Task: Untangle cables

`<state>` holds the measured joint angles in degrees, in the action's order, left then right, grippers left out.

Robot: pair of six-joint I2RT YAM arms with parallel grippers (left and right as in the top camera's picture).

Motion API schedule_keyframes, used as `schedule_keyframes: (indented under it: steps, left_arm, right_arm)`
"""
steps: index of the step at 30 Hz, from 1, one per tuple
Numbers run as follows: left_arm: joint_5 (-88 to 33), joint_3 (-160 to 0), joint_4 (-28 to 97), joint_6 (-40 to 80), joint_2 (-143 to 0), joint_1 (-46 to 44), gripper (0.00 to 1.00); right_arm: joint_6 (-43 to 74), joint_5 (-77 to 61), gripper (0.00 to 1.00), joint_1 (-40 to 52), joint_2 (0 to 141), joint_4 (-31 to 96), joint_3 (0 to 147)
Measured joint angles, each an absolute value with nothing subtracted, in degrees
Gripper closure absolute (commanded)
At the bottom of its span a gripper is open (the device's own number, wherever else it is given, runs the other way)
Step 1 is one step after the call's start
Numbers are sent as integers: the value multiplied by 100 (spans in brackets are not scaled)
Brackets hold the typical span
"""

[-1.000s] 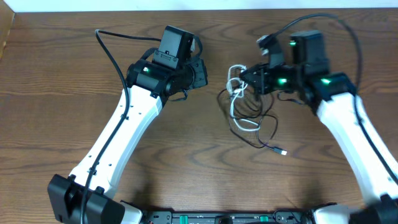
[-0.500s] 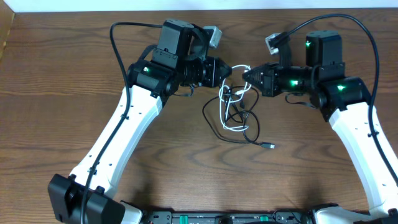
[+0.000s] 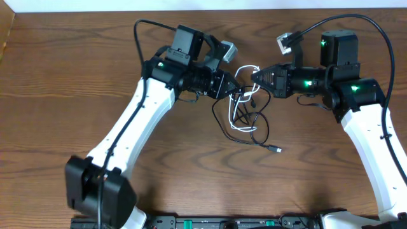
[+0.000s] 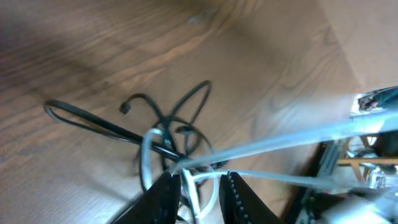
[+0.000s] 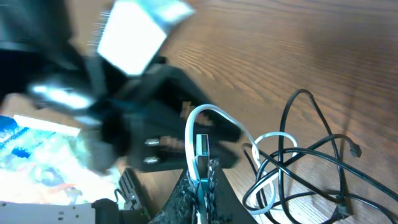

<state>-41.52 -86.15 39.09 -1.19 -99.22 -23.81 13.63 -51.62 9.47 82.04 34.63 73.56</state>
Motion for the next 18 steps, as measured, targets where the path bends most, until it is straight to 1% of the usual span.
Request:
schedule_keyframes:
  steps: [4, 11, 14, 16, 18]
  left_arm:
    - [-4012, -8576, 3688, -156, -10256, -2346, 73]
    - [-3975, -8562, 3509, -154, -10274, -2145, 71]
    - [-4029, -8562, 3271, -143, -10274, -2152, 64]
    - [-4101, -8562, 3089, -134, -10274, -2152, 57]
    - [-4187, -8562, 2921, -78, -10274, -2152, 52]
  right_arm:
    - [1361, -5214, 99, 947, 8204, 3465, 7356]
    - [1361, -5231, 99, 947, 8204, 3465, 7356]
    - [1361, -5269, 99, 947, 8206, 3463, 7356]
    - [1361, -5297, 99, 947, 8206, 3461, 7356]
    - [1361, -5312, 99, 947, 8206, 3463, 7356]
